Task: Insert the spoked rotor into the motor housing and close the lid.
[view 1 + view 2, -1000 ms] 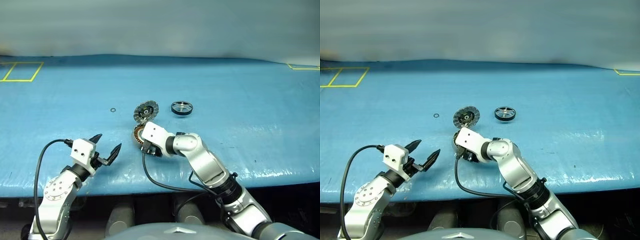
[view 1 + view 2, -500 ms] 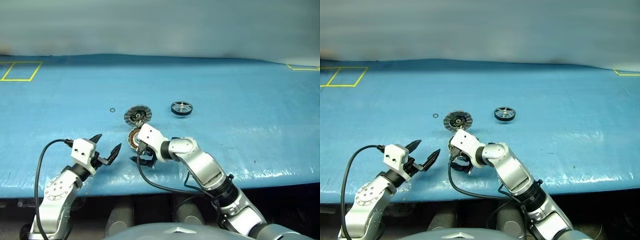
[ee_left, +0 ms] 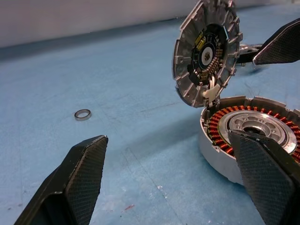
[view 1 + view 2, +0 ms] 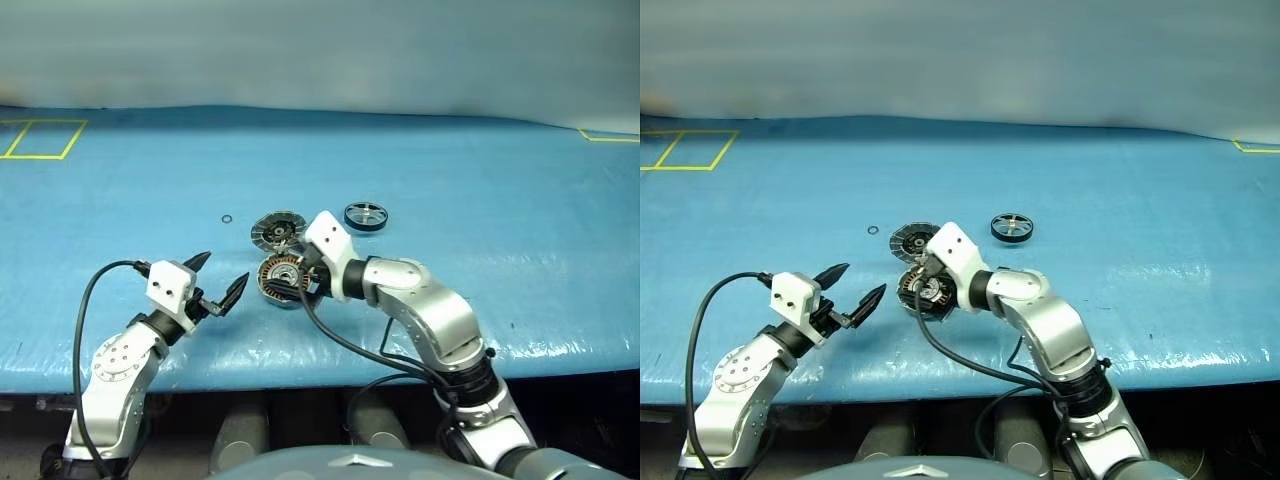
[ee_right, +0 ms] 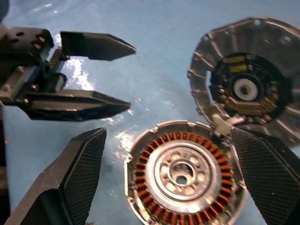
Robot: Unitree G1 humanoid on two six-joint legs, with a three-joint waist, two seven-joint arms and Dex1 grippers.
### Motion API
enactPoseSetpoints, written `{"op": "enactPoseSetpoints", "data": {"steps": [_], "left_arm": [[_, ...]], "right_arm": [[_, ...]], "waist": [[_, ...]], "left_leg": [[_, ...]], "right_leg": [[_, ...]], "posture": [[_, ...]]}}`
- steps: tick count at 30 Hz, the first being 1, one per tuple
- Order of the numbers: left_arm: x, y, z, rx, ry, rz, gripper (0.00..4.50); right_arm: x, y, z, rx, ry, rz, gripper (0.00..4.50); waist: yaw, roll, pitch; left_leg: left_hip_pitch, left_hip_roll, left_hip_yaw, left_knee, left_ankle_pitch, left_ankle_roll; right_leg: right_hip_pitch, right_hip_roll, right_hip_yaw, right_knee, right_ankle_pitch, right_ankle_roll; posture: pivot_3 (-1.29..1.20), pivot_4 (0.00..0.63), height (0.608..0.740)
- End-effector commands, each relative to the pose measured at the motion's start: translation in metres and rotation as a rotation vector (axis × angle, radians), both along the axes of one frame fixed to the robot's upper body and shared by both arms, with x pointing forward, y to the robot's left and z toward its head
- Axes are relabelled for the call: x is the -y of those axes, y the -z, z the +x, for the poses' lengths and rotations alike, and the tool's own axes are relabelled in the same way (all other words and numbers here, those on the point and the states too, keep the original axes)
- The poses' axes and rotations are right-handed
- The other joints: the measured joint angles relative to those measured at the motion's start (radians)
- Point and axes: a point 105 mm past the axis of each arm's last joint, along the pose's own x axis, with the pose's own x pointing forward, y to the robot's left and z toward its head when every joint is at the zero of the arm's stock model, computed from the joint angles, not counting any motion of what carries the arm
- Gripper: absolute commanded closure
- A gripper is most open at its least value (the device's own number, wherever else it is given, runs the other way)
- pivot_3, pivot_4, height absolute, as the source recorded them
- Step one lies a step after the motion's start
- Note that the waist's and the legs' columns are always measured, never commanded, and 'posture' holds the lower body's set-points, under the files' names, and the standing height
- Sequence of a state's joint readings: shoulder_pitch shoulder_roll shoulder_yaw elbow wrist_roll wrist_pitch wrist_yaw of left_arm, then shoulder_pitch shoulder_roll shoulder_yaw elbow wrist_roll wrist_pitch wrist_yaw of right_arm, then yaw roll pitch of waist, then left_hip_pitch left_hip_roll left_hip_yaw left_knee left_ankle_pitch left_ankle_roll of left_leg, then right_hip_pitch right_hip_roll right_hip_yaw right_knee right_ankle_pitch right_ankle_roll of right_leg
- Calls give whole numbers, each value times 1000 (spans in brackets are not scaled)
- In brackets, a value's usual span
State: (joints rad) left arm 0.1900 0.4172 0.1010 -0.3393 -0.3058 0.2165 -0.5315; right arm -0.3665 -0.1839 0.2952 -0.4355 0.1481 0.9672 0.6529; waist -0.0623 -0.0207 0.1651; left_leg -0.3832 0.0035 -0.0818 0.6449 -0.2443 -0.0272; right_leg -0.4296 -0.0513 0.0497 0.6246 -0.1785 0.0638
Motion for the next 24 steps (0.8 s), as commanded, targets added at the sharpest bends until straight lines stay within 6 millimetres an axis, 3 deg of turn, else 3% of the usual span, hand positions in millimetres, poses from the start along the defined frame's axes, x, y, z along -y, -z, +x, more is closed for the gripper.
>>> {"op": "enactPoseSetpoints", "data": {"steps": [1,4,9,14,20,24], "left_arm": [[-3,-9,7,31,21,3,0],[-9,-22,20,125,16,-8,0],[-25,-24,44,130,-28,-23,0],[-35,-19,61,100,-84,-21,0],[-44,-10,85,45,-185,32,0],[-38,-4,100,6,-174,61,0]], "right_arm": [[14,-13,0,129,-1,73,18],[34,-1,2,160,16,99,18],[54,17,7,10,85,256,18],[59,29,13,13,144,235,18],[59,29,20,66,189,209,18],[56,29,17,67,162,211,18]], "waist": [[0,0,0],[2,-1,1],[0,-2,2],[1,-2,2],[3,-2,3],[3,-2,3]], "left_leg": [[0,0,0,0,0,0],[0,1,0,-1,0,0],[1,2,0,1,0,0],[1,3,0,1,0,0],[1,3,0,1,0,0],[1,3,0,1,0,0]], "right_leg": [[0,0,0,0,0,0],[0,1,0,0,-1,-1],[1,2,0,0,0,0],[1,4,1,0,0,-1],[1,6,2,0,0,0],[2,6,2,0,0,0]], "posture": [[0,150,740],[0,150,740],[0,150,740],[0,150,740],[0,150,740],[0,150,740]]}}
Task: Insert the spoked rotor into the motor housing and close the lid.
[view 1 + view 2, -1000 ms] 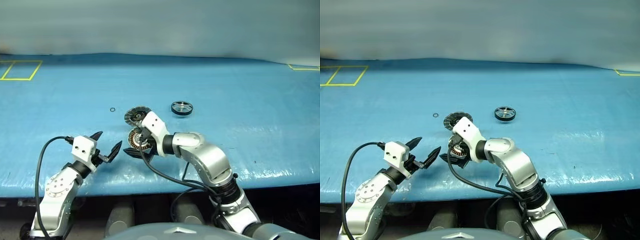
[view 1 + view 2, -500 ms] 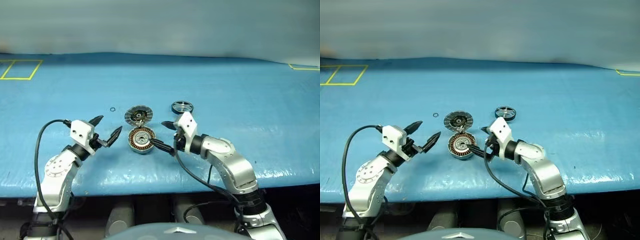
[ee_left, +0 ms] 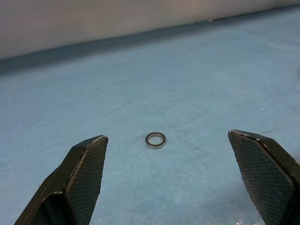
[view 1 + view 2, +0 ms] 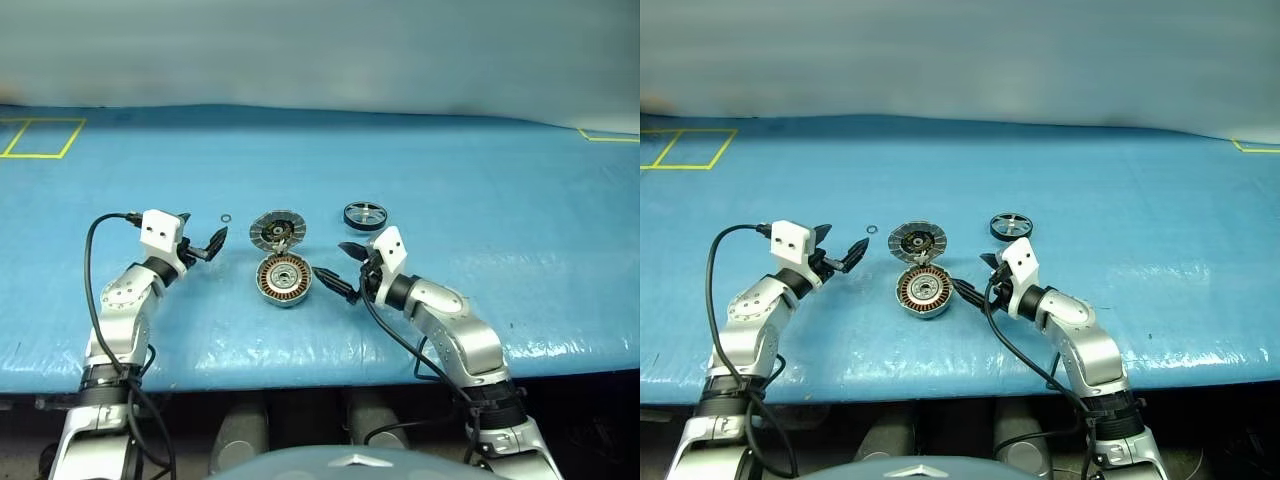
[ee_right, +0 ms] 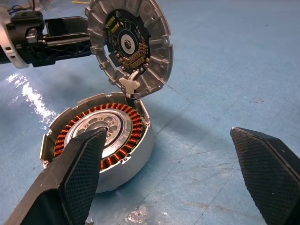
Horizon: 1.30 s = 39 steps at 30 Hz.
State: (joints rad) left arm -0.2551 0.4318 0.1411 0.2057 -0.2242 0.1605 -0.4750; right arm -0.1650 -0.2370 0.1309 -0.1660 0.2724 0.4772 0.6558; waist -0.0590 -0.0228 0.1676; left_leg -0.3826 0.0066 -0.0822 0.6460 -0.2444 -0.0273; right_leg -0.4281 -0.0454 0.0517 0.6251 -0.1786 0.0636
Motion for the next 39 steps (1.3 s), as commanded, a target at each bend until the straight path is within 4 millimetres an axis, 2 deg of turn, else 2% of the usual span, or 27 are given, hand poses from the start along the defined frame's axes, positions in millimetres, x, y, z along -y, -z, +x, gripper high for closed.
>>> {"op": "enactPoseSetpoints", "data": {"steps": [1,4,7,12,21,24,29,30,33,36,39], "left_arm": [[10,-2,12,-10,33,28,0],[18,2,21,-36,55,36,0],[25,13,32,-87,57,69,0],[28,21,46,-121,11,60,0],[31,37,57,-188,-65,40,0],[32,44,56,-216,-65,46,639],[34,55,49,-258,-43,71,2248],[33,57,46,-262,-40,73,2248],[31,62,40,-276,-43,63,2957],[27,70,34,-295,-43,94,3852],[26,66,28,-261,-26,88,3853]], "right_arm": [[-4,-12,-1,60,-29,12,18],[-5,-13,-2,66,-39,13,18],[-5,-14,-2,71,-39,12,18],[-4,-15,-2,73,-32,9,18],[1,-15,0,69,-10,-6,18],[3,-16,3,72,9,-9,0],[6,-17,6,76,36,-15,0],[6,-17,6,77,39,-17,0],[7,-16,6,77,43,-21,0],[6,-15,6,74,42,-24,0],[3,-15,7,73,35,-24,0]], "waist": [[0,0,0],[1,0,0],[3,0,0],[0,0,0],[4,-1,0],[5,-1,0],[1,0,0],[0,0,0],[-2,0,0],[-3,1,-1],[-6,1,-2]], "left_leg": [[0,0,0,0,0,0],[0,0,0,0,0,0],[0,0,0,0,0,0],[0,0,0,0,0,0],[0,0,-1,1,0,0],[1,0,-1,1,0,0],[3,0,0,1,0,0],[3,0,0,1,0,0],[4,0,0,1,0,0],[4,0,1,1,0,0],[5,0,2,1,0,0]], "right_leg": [[0,0,0,0,0,0],[0,0,0,0,0,0],[0,0,0,0,0,0],[0,1,1,0,1,1],[1,1,1,0,3,5],[2,1,1,0,3,5],[3,1,1,0,3,5],[3,1,1,1,3,5],[4,1,2,0,3,5],[4,1,3,1,3,5],[4,1,3,1,2,3]], "posture": [[0,150,740],[0,150,740],[0,150,740],[0,150,740],[0,150,740],[0,150,740],[0,150,740],[0,150,740],[0,150,740],[0,150,740],[0,150,740]]}}
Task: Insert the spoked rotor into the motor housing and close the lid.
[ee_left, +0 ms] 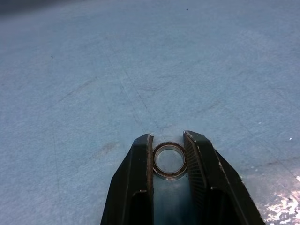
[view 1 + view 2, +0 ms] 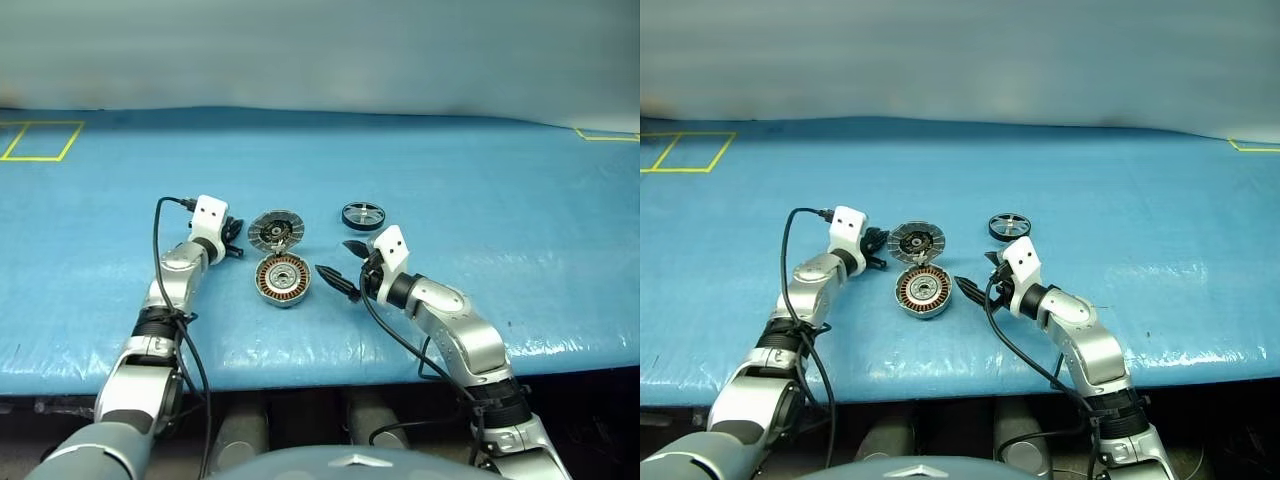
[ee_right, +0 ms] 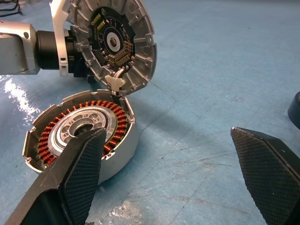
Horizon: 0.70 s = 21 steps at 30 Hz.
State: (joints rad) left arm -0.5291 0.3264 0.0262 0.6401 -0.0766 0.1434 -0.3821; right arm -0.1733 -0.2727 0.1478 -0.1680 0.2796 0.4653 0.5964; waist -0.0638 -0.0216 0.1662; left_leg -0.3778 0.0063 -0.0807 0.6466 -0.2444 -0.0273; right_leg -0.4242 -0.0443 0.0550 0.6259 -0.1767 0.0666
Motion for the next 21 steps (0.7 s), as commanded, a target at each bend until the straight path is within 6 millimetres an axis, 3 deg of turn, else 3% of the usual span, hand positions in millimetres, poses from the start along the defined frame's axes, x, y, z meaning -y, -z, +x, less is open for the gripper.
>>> {"op": "enactPoseSetpoints", "data": {"steps": [1,6,12,15,17,21], "left_arm": [[-10,23,-18,-67,-2,18,3853],[-24,13,-28,-10,-10,32,3853],[-24,-28,-56,128,148,-152,3853],[-29,-35,-72,114,209,-212,3853],[-27,-37,-79,99,250,-227,3853],[3,-46,-105,45,493,-261,3853]], "right_arm": [[-3,-14,2,53,-10,13,0],[-5,-13,2,54,-14,12,0],[-7,-13,-3,57,-55,25,0],[-9,-11,-8,55,-102,21,0],[-9,-10,-10,54,-115,20,0],[-13,-2,-18,50,-204,-30,0]], "waist": [[-2,0,0],[-2,0,0],[0,0,0],[5,-1,1],[6,-1,1],[5,-1,2]], "left_leg": [[0,0,0,0,0,0],[0,0,0,0,0,0],[-1,1,1,-1,0,0],[-3,1,1,-1,0,0],[-3,1,1,-1,0,0],[-3,1,1,0,0,0]], "right_leg": [[0,0,0,0,0,0],[0,0,1,0,0,0],[-2,0,1,0,-1,-2],[-3,0,1,0,-1,-2],[-3,0,0,0,-1,-2],[-3,0,1,-1,-1,-2]], "posture": [[0,150,740],[0,150,740],[0,150,740],[0,150,740],[0,150,740],[0,150,740]]}}
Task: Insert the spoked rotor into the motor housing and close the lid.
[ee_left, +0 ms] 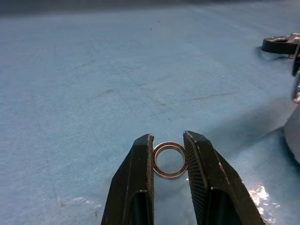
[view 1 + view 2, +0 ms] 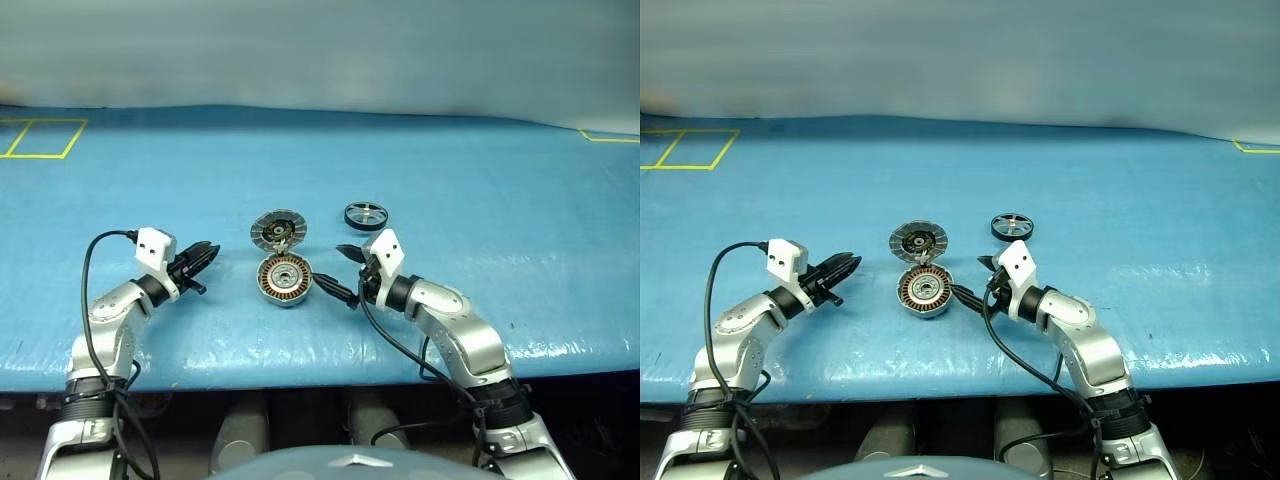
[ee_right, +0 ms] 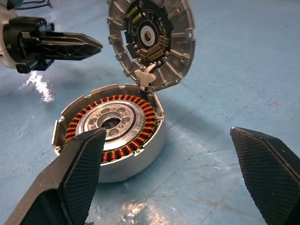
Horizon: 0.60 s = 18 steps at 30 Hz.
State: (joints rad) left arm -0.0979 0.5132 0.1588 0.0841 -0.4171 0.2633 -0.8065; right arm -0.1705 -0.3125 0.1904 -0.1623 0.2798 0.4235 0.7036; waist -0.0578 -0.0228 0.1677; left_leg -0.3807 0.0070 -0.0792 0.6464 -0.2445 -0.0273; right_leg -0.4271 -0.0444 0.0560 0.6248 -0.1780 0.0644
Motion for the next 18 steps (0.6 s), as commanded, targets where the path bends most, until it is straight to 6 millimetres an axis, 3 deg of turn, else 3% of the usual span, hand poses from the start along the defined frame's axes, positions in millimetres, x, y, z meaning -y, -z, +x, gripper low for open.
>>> {"op": "enactPoseSetpoints", "data": {"steps": [1,10,18], "left_arm": [[28,-19,-15,29,194,-25,3853],[71,-29,-18,40,419,-3,3853],[90,-15,-14,-15,511,54,3853]], "right_arm": [[-4,-3,-7,39,-76,-15,0],[-1,5,-22,51,-184,-98,0],[1,8,-22,56,-151,-107,0]], "waist": [[0,0,0],[0,0,1],[-3,0,1]], "left_leg": [[0,0,0,0,0,0],[0,1,0,0,0,0],[0,1,0,0,0,0]], "right_leg": [[0,0,0,0,0,0],[0,1,0,0,0,0],[0,1,0,0,0,0]], "posture": [[0,150,740],[0,150,740],[0,150,740]]}}
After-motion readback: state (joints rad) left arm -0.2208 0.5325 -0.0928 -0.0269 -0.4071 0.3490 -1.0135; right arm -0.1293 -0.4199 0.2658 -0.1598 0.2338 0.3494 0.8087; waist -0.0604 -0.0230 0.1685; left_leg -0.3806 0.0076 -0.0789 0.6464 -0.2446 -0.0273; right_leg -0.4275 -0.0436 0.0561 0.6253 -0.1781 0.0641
